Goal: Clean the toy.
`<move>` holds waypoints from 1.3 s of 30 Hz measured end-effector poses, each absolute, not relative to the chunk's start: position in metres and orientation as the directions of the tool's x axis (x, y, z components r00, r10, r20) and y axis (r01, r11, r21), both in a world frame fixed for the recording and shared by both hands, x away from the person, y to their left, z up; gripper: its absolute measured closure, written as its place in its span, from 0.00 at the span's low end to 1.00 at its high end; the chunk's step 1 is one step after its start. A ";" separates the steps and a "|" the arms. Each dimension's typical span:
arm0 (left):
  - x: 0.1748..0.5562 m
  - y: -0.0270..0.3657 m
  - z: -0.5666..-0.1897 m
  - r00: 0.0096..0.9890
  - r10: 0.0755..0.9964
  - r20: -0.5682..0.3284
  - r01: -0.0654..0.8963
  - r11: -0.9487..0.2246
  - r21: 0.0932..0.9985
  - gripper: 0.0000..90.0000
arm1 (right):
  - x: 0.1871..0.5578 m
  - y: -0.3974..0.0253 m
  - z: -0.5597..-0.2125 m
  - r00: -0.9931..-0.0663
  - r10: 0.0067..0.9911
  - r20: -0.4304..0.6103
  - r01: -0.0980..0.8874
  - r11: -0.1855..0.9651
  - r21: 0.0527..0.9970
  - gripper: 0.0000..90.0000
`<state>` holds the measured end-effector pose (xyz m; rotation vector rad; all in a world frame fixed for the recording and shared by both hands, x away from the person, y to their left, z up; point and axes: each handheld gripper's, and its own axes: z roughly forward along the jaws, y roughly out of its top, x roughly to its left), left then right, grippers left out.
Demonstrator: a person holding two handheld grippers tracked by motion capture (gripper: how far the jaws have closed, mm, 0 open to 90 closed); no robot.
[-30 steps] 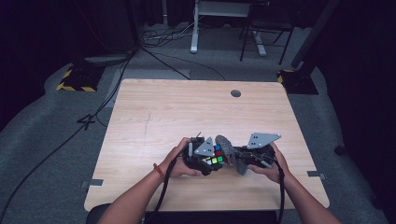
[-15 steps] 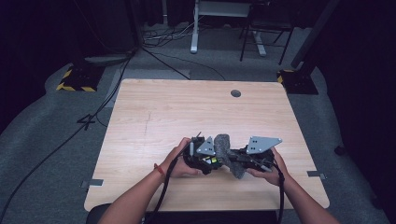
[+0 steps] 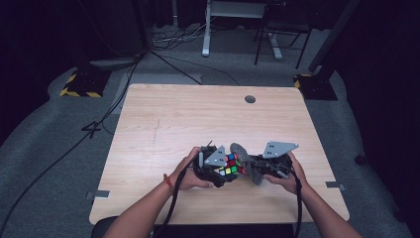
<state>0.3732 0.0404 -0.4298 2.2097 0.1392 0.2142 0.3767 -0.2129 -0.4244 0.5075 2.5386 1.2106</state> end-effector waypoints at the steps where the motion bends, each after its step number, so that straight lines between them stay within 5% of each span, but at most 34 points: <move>1: 0.374 0.043 -0.428 0.978 0.182 0.097 0.030 -0.590 0.807 0.38 | 0.376 -0.212 -0.426 -0.900 0.424 -0.100 0.195 0.597 0.778 0.88; 16: 0.380 0.033 -0.443 0.975 0.195 0.110 0.051 -0.673 0.738 0.37 | 0.352 -0.201 -0.407 -0.925 0.352 -0.143 0.088 0.564 0.821 0.88; 26: 0.375 0.030 -0.442 0.982 0.169 0.086 0.044 -0.646 0.762 0.38 | 0.368 -0.207 -0.417 -0.883 0.450 -0.134 0.162 0.559 0.813 0.88; 39: 0.377 0.023 -0.448 0.976 0.182 0.116 0.046 -0.702 0.711 0.37 | 0.361 -0.203 -0.415 -0.931 0.355 -0.086 0.110 0.496 0.861 0.88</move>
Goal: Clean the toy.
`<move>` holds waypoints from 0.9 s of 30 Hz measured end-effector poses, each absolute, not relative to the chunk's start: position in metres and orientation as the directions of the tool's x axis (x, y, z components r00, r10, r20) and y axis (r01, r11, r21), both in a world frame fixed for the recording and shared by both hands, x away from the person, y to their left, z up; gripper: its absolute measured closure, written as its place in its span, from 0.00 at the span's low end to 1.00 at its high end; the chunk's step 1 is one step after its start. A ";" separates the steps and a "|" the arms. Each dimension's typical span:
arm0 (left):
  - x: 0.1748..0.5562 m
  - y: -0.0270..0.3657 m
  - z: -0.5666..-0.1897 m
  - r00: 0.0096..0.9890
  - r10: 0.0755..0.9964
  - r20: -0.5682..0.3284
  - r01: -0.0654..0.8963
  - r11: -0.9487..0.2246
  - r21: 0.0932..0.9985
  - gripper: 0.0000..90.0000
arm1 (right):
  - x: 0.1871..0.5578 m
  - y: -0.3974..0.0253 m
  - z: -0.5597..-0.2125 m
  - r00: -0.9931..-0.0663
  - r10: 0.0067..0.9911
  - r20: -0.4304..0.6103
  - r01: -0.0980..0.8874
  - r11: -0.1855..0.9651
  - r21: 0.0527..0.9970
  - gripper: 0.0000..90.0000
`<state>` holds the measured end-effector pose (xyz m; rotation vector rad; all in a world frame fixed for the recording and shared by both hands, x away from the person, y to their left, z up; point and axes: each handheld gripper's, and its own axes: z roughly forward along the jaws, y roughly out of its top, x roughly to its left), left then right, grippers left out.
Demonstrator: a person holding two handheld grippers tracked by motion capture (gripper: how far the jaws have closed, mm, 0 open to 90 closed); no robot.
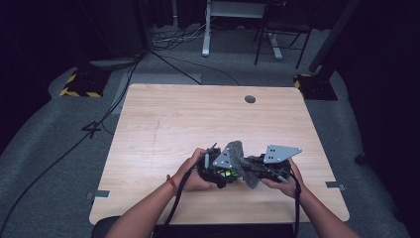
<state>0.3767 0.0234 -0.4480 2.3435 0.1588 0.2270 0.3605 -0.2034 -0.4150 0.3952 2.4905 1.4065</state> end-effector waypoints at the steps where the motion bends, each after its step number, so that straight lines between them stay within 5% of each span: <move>1: 0.376 0.023 -0.448 0.977 0.179 0.117 0.044 -0.705 0.707 0.37 | 0.360 -0.202 -0.415 -0.933 0.348 -0.087 0.105 0.497 0.862 0.88; 8: 0.375 0.016 -0.452 0.977 0.168 0.134 0.030 -0.725 0.688 0.37 | 0.357 -0.189 -0.415 -0.945 0.317 -0.085 0.100 0.525 0.845 0.88; 21: 0.377 0.039 -0.433 0.976 0.197 0.089 0.049 -0.602 0.797 0.37 | 0.374 -0.217 -0.425 -0.896 0.437 -0.074 0.201 0.549 0.812 0.88; 27: 0.377 0.040 -0.432 0.980 0.186 0.076 0.044 -0.569 0.821 0.37 | 0.375 -0.212 -0.431 -0.911 0.409 -0.045 0.208 0.551 0.808 0.88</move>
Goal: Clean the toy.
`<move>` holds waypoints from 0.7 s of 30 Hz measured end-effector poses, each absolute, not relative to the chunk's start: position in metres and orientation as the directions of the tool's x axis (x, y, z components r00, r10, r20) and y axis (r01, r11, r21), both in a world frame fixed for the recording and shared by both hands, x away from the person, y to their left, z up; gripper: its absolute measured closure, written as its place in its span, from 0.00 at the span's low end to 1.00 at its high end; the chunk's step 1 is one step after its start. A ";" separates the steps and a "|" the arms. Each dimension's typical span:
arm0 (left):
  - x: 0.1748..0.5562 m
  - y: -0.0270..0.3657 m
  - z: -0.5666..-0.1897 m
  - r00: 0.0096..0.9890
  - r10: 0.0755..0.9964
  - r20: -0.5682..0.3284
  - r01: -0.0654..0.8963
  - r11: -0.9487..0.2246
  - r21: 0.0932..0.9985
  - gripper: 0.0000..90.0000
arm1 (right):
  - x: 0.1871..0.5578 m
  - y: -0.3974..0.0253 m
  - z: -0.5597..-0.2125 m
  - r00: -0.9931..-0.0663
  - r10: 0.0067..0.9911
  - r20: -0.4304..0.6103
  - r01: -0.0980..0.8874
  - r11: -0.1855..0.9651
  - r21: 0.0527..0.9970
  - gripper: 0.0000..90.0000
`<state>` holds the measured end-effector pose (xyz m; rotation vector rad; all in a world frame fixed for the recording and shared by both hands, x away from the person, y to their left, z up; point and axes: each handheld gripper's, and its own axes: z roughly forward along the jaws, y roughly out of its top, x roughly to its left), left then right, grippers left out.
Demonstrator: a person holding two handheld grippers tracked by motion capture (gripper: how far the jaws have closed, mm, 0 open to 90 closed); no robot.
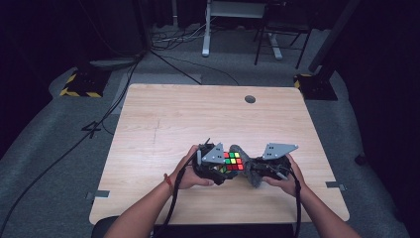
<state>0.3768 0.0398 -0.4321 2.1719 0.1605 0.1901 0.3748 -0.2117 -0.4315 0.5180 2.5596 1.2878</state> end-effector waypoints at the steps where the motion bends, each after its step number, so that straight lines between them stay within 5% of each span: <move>1: 0.377 0.039 -0.433 0.978 0.189 0.093 0.035 -0.581 0.813 0.37 | 0.374 -0.210 -0.431 -0.914 0.402 -0.049 0.198 0.550 0.811 0.88; 14: 0.377 0.031 -0.445 0.977 0.186 0.102 0.041 -0.639 0.768 0.37 | 0.365 -0.213 -0.420 -0.927 0.376 -0.008 0.170 0.439 0.882 0.88; 21: 0.375 0.029 -0.444 0.975 0.187 0.123 0.027 -0.645 0.764 0.37 | 0.360 -0.208 -0.416 -0.927 0.371 -0.059 0.134 0.473 0.871 0.88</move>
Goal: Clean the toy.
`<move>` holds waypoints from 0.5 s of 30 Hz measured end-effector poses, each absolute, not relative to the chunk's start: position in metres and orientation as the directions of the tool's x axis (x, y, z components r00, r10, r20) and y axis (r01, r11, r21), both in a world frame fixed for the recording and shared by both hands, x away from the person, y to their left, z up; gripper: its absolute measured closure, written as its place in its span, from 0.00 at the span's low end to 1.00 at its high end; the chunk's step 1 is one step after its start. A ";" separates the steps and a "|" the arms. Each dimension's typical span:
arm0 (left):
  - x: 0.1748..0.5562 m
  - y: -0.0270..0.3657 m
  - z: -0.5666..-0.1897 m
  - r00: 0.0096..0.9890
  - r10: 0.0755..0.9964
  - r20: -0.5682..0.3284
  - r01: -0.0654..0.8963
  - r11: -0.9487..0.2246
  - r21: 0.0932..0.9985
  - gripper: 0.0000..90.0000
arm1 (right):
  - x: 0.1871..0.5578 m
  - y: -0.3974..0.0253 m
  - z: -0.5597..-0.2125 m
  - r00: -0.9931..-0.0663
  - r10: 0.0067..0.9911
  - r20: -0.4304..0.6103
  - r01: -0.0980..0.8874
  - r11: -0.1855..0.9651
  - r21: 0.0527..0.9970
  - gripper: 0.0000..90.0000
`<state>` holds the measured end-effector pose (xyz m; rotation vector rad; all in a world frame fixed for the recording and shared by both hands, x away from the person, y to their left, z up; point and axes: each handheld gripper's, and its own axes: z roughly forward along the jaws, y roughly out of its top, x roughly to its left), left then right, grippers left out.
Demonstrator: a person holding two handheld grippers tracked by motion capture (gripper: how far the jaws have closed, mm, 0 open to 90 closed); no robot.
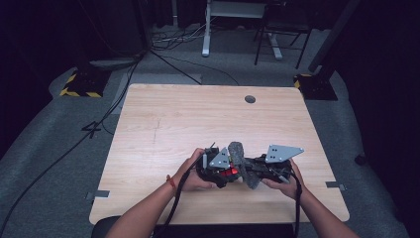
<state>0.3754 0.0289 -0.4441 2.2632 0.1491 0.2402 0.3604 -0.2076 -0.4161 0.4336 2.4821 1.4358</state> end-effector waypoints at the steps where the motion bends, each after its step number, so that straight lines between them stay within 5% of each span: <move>1: 0.376 0.030 -0.443 0.975 0.190 0.116 0.033 -0.639 0.769 0.37 | 0.361 -0.208 -0.417 -0.925 0.374 -0.068 0.132 0.483 0.866 0.88; 8: 0.376 0.037 -0.436 0.973 0.200 0.112 0.036 -0.616 0.787 0.37 | 0.373 -0.211 -0.432 -0.918 0.396 -0.025 0.220 0.562 0.797 0.88; 15: 0.379 0.041 -0.433 0.973 0.206 0.102 0.044 -0.603 0.797 0.37 | 0.365 -0.209 -0.424 -0.932 0.359 -0.048 0.175 0.561 0.809 0.88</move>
